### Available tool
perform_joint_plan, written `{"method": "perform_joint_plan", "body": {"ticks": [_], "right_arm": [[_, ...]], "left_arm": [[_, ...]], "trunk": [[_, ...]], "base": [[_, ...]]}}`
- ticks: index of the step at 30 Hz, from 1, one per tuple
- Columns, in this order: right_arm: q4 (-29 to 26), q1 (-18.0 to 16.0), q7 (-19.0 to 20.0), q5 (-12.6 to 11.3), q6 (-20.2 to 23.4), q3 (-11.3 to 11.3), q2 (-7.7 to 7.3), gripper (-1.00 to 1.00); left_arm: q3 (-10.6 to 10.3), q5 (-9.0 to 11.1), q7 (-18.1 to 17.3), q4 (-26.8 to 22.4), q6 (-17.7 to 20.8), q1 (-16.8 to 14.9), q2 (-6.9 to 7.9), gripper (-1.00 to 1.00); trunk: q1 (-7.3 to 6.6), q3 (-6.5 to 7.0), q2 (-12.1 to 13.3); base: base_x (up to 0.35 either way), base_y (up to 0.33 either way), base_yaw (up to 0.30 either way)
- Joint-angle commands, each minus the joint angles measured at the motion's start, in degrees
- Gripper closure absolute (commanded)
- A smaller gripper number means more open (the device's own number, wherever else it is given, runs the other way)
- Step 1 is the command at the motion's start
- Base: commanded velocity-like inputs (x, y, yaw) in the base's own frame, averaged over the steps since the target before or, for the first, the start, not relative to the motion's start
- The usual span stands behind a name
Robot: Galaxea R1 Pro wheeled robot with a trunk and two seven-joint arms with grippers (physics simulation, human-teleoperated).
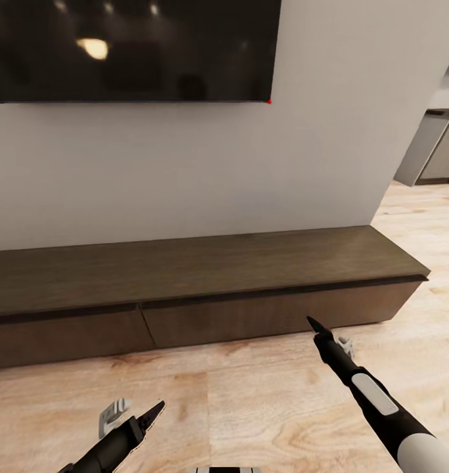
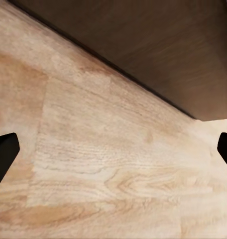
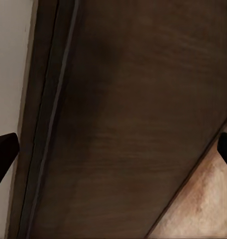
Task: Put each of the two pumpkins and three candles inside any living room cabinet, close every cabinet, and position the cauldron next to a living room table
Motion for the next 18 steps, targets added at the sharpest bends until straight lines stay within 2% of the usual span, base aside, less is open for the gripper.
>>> {"method": "perform_joint_plan", "body": {"ticks": [1,3,5,13,18], "right_arm": [[0.11,-0.04,0.18,-0.61,0.10,0.26,-0.08,-1.00],[0.16,-0.04,0.19,-0.61,0.11,0.26,-0.08,-1.00],[0.18,-0.04,0.19,-0.62,0.11,0.24,-0.09,-1.00],[0.17,-0.04,0.19,-0.62,0.12,0.17,-0.09,-1.00],[0.12,-0.04,0.19,-0.69,0.17,0.21,-0.06,-1.00]], "left_arm": [[0.58,2.37,-0.01,0.01,0.24,0.00,0.44,-1.00],[1.04,4.80,0.06,0.14,0.19,0.00,0.92,-1.00],[1.61,6.07,0.16,0.34,0.17,0.00,1.29,-1.00],[2.40,6.95,0.23,0.81,0.16,0.00,1.54,-1.00],[3.57,7.01,0.16,2.20,0.16,0.00,1.56,-1.00]], "trunk": [[0.02,-0.26,-0.03],[0.07,-0.70,-0.06],[0.12,-1.14,-0.08],[0.33,-2.92,-0.19],[0.33,-2.92,-0.19]], "base": [[0.006,0.000,0.000],[0.003,0.000,0.000],[0.002,0.000,0.000],[0.000,0.000,0.000],[0.000,0.000,0.000]]}}
